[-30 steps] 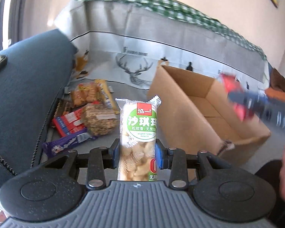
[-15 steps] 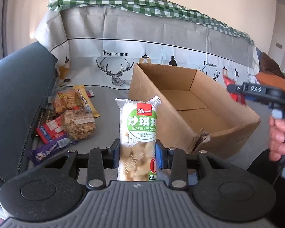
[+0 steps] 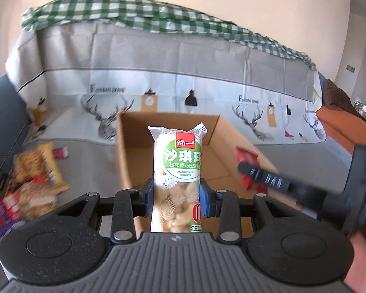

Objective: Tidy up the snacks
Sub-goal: 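Lift and carry both held packs over the cardboard box, then open both grippers to drop the packs into the box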

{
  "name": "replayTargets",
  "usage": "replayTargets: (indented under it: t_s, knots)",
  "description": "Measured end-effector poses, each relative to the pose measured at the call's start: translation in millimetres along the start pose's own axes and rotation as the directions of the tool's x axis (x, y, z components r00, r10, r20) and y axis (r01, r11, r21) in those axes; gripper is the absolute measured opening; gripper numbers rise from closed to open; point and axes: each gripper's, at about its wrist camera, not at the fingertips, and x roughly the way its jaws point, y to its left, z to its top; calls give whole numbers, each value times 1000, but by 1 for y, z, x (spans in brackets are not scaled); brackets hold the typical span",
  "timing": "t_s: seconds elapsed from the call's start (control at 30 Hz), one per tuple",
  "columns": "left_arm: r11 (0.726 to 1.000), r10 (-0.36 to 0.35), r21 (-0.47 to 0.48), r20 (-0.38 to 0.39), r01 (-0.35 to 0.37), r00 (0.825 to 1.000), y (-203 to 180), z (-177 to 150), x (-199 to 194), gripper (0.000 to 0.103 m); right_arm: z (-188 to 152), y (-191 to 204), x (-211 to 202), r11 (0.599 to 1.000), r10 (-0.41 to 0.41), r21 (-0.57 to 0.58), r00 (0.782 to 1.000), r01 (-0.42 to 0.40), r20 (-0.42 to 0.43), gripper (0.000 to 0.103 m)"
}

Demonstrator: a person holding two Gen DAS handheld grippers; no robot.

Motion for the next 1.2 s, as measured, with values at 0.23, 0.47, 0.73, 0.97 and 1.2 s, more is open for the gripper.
replayTargets:
  t_s: [0.23,0.47,0.73,0.97,1.2]
  knots:
    - [1000,6,13,30,-6,1000,-29,20,29,40,1,-7,-2,999,28,27,1000,-28,10,44]
    - [1000,8,22,21,-9,1000,-40,23,42,63,2,-10,-3,998,30,46,999,-31,12,49]
    - [998,50,22,49,-51,998,-32,6,21,82,0,-6,-6,1000,14,26,1000,-15,17,63]
    - [995,103,3,50,-104,993,-17,-6,-5,82,-4,9,-14,999,5,-49,999,-3,41,65]
    - [988,111,-103,-43,-115,993,35,-29,-28,81,-10,23,-30,994,19,-104,998,-12,67,67]
